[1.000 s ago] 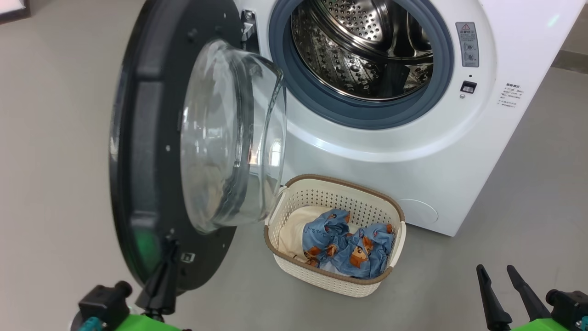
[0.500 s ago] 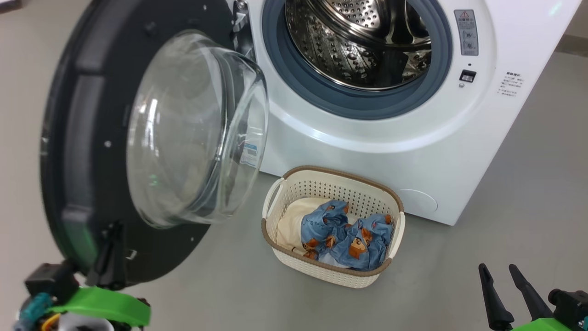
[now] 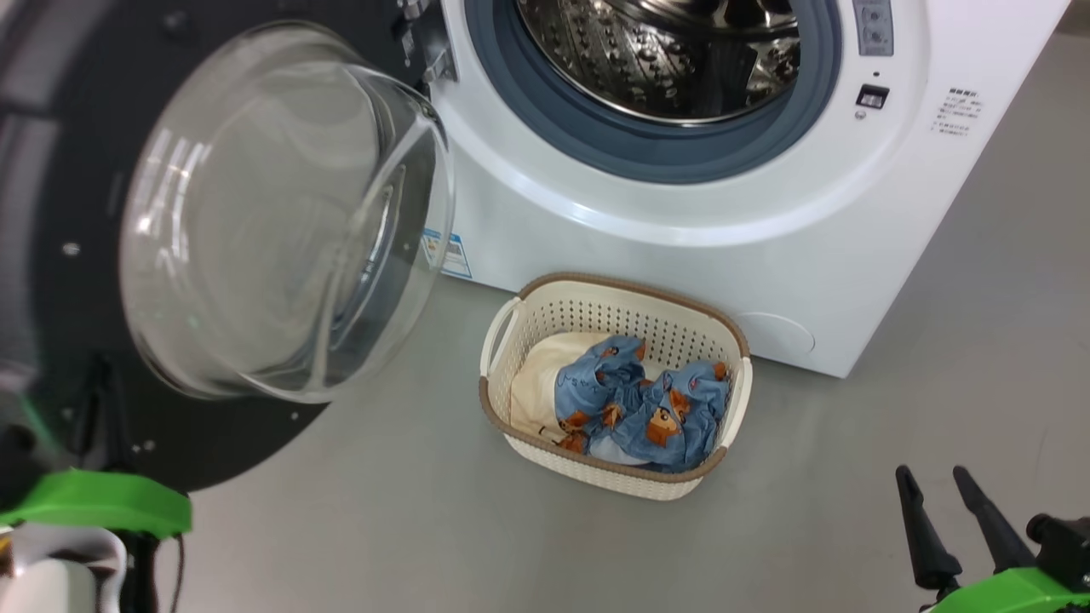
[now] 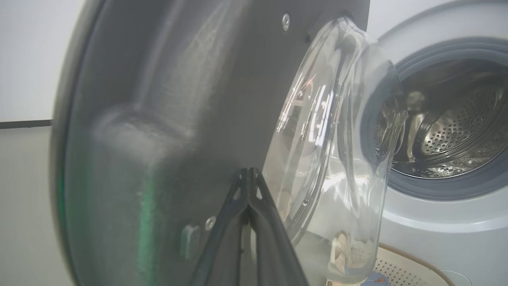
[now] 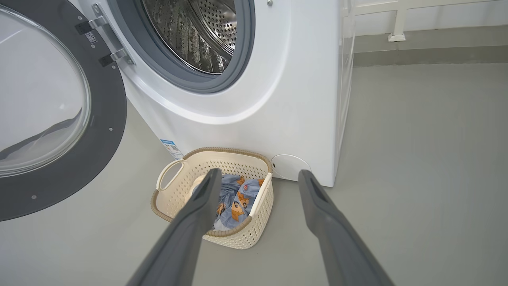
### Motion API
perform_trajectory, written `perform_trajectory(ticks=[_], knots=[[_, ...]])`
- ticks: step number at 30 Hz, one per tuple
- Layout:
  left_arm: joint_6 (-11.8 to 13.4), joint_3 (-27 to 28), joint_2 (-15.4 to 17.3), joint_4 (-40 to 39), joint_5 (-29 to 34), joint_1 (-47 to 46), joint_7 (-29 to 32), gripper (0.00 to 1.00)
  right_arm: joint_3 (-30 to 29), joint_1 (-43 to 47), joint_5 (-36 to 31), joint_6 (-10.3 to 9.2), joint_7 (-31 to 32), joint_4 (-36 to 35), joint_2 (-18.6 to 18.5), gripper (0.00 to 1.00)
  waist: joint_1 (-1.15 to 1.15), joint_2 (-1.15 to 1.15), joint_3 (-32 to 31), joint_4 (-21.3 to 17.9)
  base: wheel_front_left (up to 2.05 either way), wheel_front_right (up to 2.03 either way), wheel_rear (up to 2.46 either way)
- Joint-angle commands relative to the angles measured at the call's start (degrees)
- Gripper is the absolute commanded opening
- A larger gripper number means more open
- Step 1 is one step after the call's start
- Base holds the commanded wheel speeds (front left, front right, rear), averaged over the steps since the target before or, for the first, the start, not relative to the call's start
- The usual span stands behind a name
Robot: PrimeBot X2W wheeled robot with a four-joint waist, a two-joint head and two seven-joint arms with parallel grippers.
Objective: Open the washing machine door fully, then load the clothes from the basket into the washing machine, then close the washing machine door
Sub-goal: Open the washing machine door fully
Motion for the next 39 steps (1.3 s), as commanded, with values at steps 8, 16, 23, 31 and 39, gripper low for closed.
perform_trajectory(ticks=[8, 16, 23, 31, 39], knots=[[0.25, 8.86, 4.59, 3.48, 3.04, -9.00, -0.37, 0.00, 0.93, -4.00, -0.80, 0.09, -0.69, -1.85, -2.53, 1.00, 0.00, 0.00, 4.35, -0.96, 0.00, 0.00, 0.00], [0.18, 14.75, 5.92, 6.57, 5.08, -12.63, -0.37, 0.00, 1.09, -5.56, -1.06, 0.09, -0.69, -2.07, -3.26, 1.00, 0.00, 0.00, 6.62, -2.04, 0.00, 0.00, 0.00], [-0.06, 19.02, 6.41, 8.84, 7.78, -14.97, -0.37, 0.00, 1.02, -6.25, -1.17, 0.09, -0.69, -2.09, -3.76, 1.00, 0.00, 0.00, 7.86, -2.56, 0.00, 0.00, 0.00], [-0.46, 23.68, 8.31, 12.42, 9.75, -16.65, -0.37, 0.00, 1.50, -7.00, -1.23, 0.09, -0.69, -2.27, -3.86, 1.00, 0.00, 0.00, 8.75, -3.76, 0.00, 0.00, 0.00], [-1.82, 26.10, 8.73, 14.32, 10.88, -16.92, -0.37, 0.00, 1.31, -7.13, -1.29, 0.09, -0.69, -2.08, -3.64, 1.00, 0.00, 0.00, 8.52, -4.43, 0.00, 0.00, 0.00]])
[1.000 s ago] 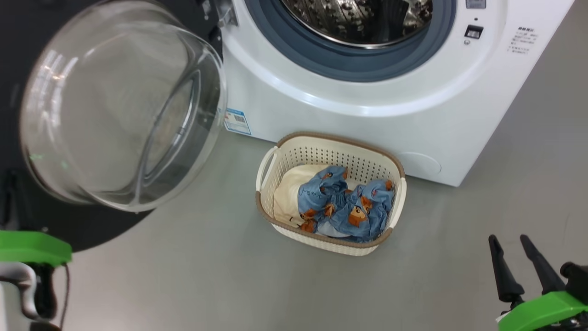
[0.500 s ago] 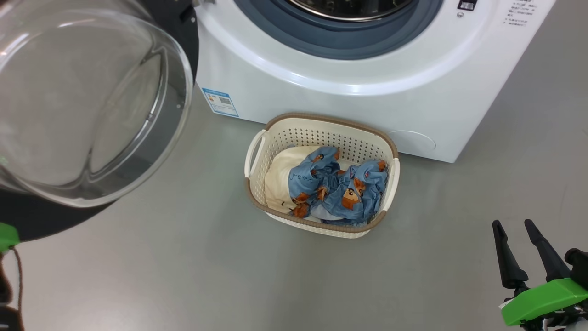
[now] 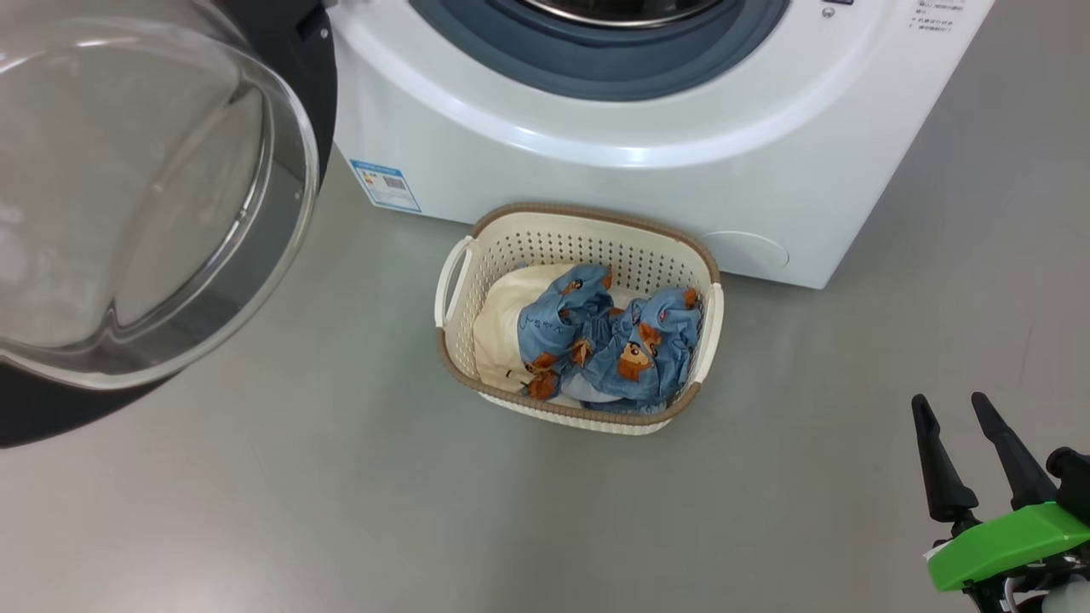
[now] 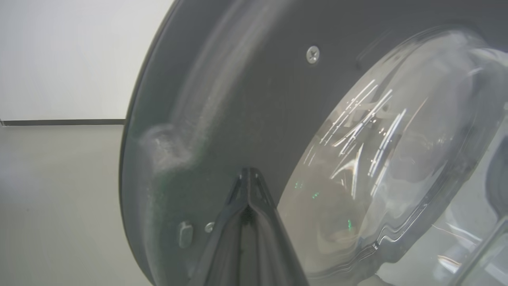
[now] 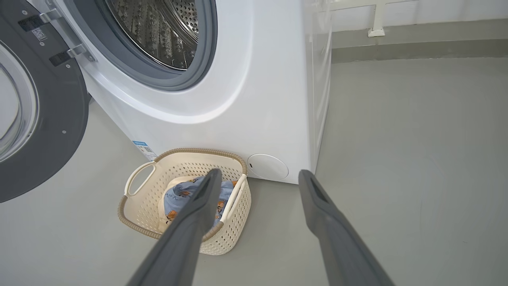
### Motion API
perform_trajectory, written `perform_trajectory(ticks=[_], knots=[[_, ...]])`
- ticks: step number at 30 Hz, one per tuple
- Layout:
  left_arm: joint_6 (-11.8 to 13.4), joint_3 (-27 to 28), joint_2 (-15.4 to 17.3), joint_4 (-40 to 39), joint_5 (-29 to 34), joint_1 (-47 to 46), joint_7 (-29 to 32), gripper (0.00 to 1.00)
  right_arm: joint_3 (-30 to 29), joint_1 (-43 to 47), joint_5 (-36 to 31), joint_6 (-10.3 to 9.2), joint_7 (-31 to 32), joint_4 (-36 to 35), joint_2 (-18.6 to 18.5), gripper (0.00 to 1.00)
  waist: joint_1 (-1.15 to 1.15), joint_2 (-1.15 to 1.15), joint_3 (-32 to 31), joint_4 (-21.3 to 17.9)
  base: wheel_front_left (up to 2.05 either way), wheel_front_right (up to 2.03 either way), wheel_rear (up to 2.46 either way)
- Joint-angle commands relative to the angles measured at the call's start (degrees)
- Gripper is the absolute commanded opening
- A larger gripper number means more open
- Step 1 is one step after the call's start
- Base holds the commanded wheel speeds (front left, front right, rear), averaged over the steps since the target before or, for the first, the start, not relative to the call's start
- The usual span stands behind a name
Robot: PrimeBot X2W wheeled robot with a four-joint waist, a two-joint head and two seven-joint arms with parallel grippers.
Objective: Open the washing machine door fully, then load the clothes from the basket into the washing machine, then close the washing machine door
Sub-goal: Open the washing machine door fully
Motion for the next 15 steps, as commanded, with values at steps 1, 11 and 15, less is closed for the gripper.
perform_trajectory(ticks=[1, 11, 15], knots=[[-0.31, 1.63, 3.55, -0.96, 0.74, -0.31, -0.33, 0.00, 1.23, -0.42, -0.69, 0.09, -0.69, -1.08, -0.58, 1.00, 0.00, 0.00, -0.79, -0.12, 0.00, 0.00, 0.00], [-1.25, 0.69, 0.38, -4.68, 1.30, 6.79, -0.33, 0.15, 1.73, 1.23, -0.33, 0.09, -0.69, -0.38, 1.32, 1.00, 0.00, 0.00, -5.60, -0.84, 0.00, 0.00, 0.00], [-1.31, -1.71, -1.32, -7.79, -0.01, 10.75, -0.33, 0.46, 1.49, 2.05, -0.19, 0.09, -0.69, -0.23, 1.69, 1.00, 0.00, 0.00, -7.18, -0.79, 0.00, 0.00, 0.00]])
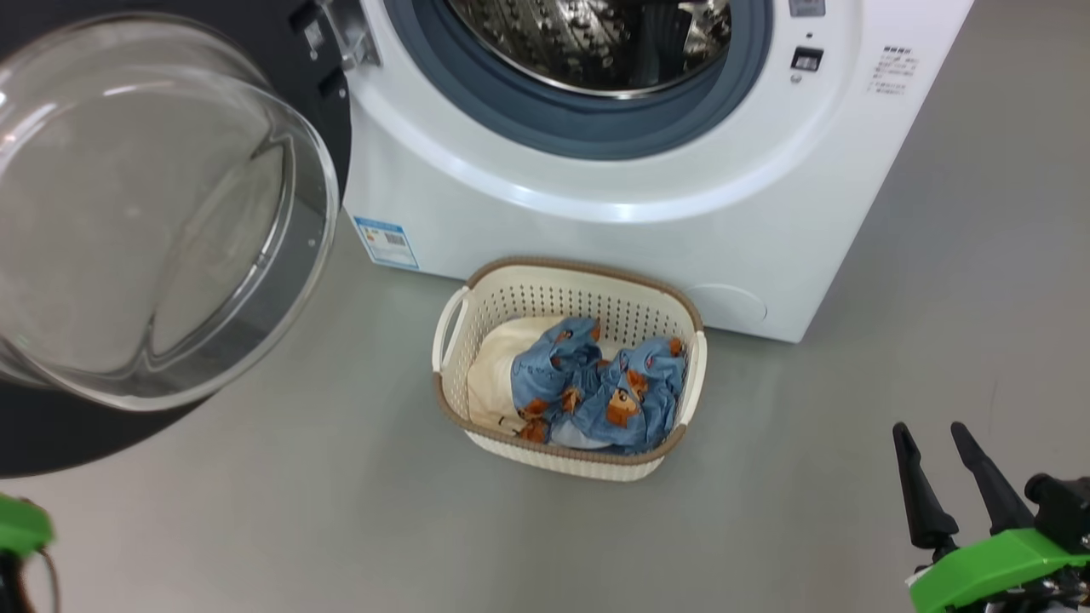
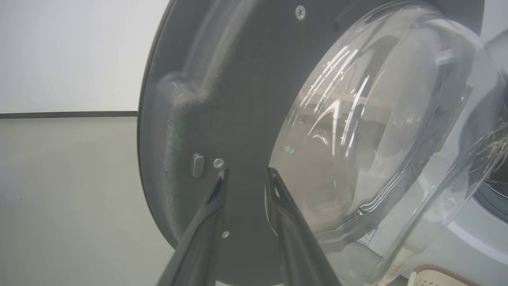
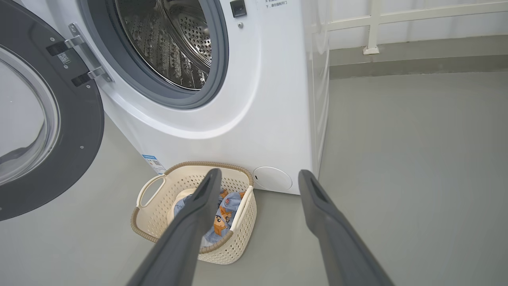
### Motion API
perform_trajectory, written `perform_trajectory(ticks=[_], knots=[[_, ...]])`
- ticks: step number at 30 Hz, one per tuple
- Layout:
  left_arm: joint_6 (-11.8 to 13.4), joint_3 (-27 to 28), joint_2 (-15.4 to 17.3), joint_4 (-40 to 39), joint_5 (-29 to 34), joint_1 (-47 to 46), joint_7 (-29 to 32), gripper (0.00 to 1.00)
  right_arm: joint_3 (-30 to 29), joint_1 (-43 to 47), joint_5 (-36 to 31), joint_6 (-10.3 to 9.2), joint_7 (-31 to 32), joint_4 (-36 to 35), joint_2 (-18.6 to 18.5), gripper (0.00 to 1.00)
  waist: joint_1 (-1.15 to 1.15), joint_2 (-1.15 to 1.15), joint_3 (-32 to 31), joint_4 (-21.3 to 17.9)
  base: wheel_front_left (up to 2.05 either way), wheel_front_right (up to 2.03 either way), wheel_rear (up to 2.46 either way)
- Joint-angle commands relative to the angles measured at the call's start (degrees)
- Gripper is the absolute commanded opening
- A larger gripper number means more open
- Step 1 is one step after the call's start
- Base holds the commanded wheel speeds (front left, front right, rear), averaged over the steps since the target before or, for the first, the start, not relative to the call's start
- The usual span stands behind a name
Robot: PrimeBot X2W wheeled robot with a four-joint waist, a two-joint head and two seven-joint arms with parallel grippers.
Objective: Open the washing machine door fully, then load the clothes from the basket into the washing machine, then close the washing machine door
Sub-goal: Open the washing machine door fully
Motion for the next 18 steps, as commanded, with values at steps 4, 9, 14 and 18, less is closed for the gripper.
perform_trajectory(ticks=[4, 9, 14, 18], knots=[[-0.13, -1.40, 1.22, -4.83, -1.58, 4.09, -0.36, 0.87, 0.98, 1.11, -0.16, 0.09, -0.69, -1.01, -0.39, 1.00, 0.00, 0.00, -2.33, -0.06, 0.00, 0.00, 0.00], [-0.14, -3.44, -2.11, -11.07, -1.06, 11.44, -0.36, 1.00, 0.72, 2.65, 0.02, 0.09, -0.69, -0.91, 0.17, 1.00, 0.00, 0.00, -4.99, -0.69, 0.00, 0.00, 0.00], [-0.15, -4.42, -4.24, -14.17, -1.17, 15.54, -0.36, 1.00, 0.96, 3.48, 0.10, 0.09, -0.69, -0.90, 0.57, 1.00, 0.00, 0.00, -6.67, -1.99, 0.00, 0.00, 0.00], [-0.15, -8.71, -4.83, -16.70, -2.88, 18.23, -0.36, 1.00, 1.01, 3.94, 0.24, 0.09, -0.69, -0.98, 0.75, 1.00, 0.00, 0.00, -7.46, -3.31, 0.00, 0.00, 0.00]])
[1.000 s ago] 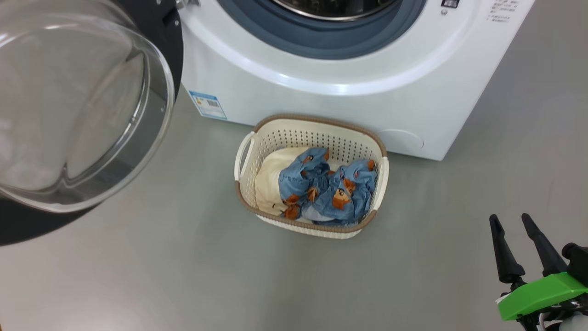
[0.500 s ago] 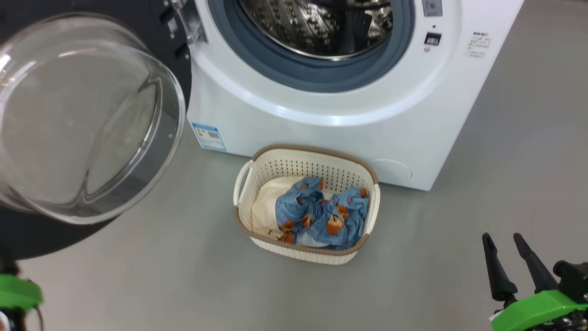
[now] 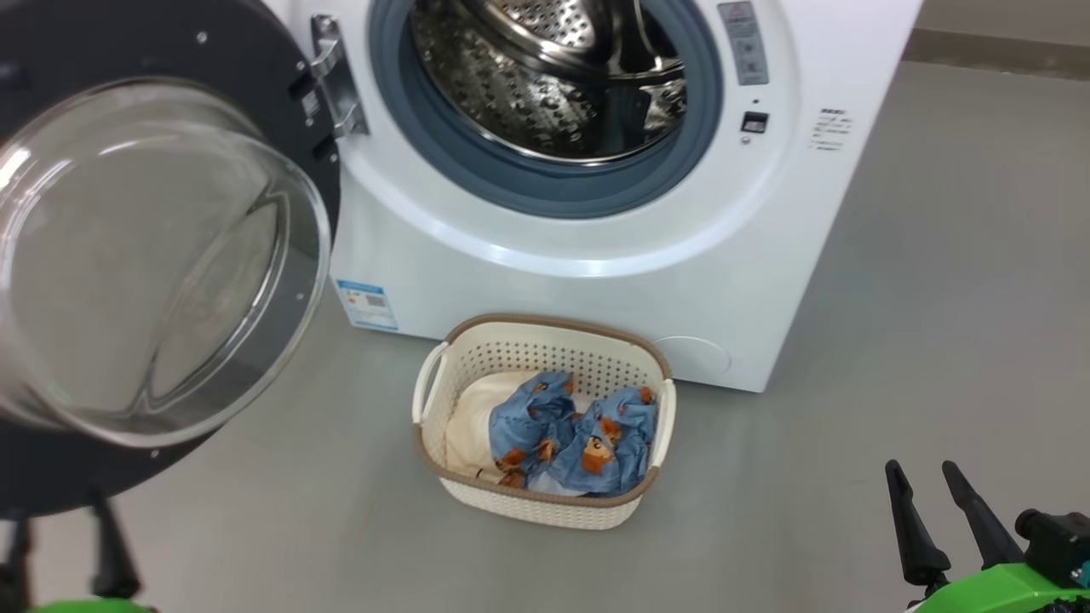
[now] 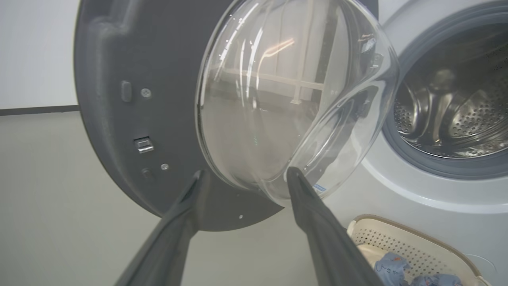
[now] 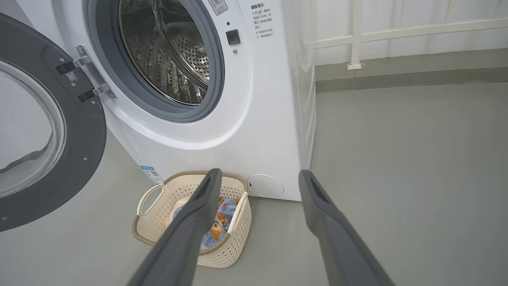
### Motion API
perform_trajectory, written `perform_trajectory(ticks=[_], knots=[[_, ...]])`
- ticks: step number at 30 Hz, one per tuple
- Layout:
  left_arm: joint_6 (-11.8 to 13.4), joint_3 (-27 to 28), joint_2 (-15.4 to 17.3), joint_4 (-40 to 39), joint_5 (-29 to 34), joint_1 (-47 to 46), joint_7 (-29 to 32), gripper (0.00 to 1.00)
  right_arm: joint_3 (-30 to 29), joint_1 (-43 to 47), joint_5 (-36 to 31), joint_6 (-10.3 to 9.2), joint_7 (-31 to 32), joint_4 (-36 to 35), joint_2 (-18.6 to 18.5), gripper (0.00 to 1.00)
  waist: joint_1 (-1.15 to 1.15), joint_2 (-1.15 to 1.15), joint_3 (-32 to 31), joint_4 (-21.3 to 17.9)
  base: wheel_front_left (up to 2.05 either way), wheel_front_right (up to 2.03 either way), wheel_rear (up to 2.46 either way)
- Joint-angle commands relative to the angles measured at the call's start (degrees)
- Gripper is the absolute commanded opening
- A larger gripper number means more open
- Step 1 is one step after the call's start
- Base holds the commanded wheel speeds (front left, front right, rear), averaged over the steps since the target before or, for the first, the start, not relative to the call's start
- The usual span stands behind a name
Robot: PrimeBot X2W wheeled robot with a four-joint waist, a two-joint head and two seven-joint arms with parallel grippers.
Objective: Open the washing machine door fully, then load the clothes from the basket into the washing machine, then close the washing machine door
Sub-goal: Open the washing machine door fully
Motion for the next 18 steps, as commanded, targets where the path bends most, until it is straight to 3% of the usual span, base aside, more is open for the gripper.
perform_trajectory(ticks=[1, 18], knots=[[-0.15, 0.97, 1.41, -1.94, -0.48, 0.07, -0.36, 1.00, 1.30, 0.40, 0.16, 0.09, -0.69, -1.34, -0.78, 1.00, 0.00, 0.00, -0.74, -1.11, 0.00, 0.00, 0.00], [-0.15, -10.42, 4.40, -5.59, -4.68, 3.00, -0.36, 1.00, 0.94, 0.04, 0.01, 0.09, -0.69, -1.75, -0.43, 1.00, 0.00, 0.00, -0.13, -10.22, 0.00, 0.00, 0.00]])
